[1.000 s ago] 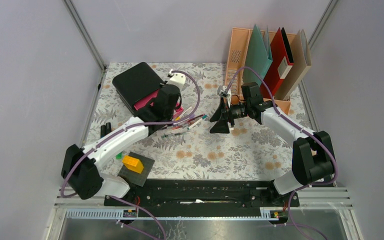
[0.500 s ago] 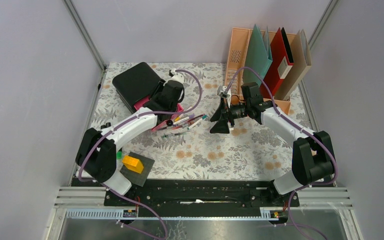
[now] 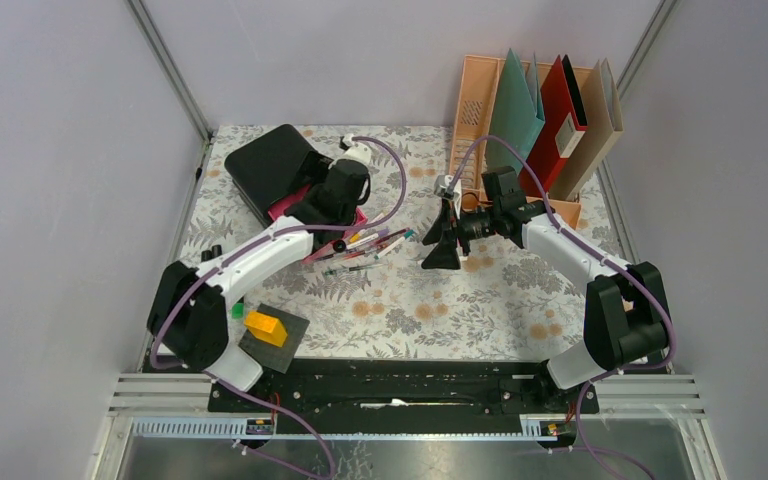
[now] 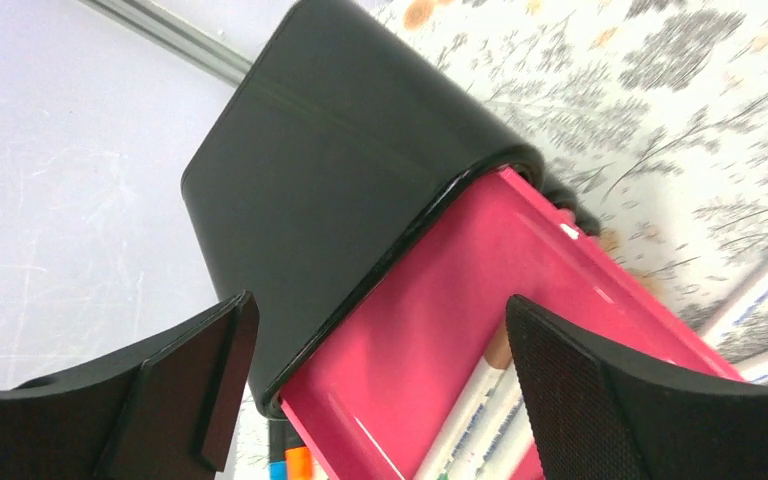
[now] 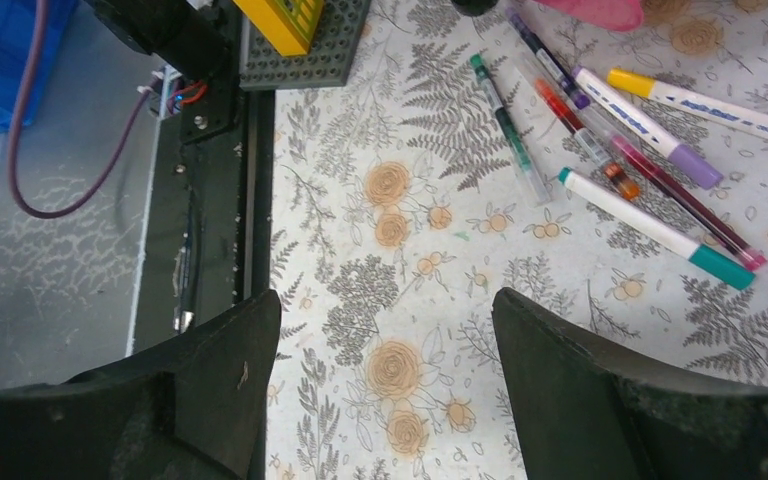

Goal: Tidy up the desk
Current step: Place the stationery in the drawer, then pick up the stationery from the center of the board.

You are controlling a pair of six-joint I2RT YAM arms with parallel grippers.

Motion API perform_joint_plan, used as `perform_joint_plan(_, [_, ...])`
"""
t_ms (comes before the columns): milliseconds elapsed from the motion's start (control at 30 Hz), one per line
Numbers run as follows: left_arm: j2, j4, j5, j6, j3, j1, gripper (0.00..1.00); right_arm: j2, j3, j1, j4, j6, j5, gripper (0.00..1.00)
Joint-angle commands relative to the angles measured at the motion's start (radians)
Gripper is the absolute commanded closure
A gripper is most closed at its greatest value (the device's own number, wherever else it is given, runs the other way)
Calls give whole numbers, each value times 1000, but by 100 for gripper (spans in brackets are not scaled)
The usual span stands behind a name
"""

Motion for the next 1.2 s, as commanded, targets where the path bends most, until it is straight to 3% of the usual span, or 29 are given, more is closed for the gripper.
perform_joint_plan(0, [-133, 42, 80, -85, -6, -16, 1, -40, 45, 2, -82, -150, 90, 16])
perform_joint_plan(333, [-424, 218, 633, -402, -267, 22, 1, -23, -6, 5, -146, -418, 384, 17])
perform_joint_plan(500, [-527, 319, 817, -515, -400, 36, 1, 15, -21, 9, -148, -496, 494, 17])
perform_joint_plan(733, [-651, 345, 896, -605, -551, 36, 1, 81, -73, 74, -87, -610, 685, 18])
perform_joint_plan(1167, [-736, 350, 922, -631, -631, 38, 1, 192, -35, 82, -70, -563, 781, 26])
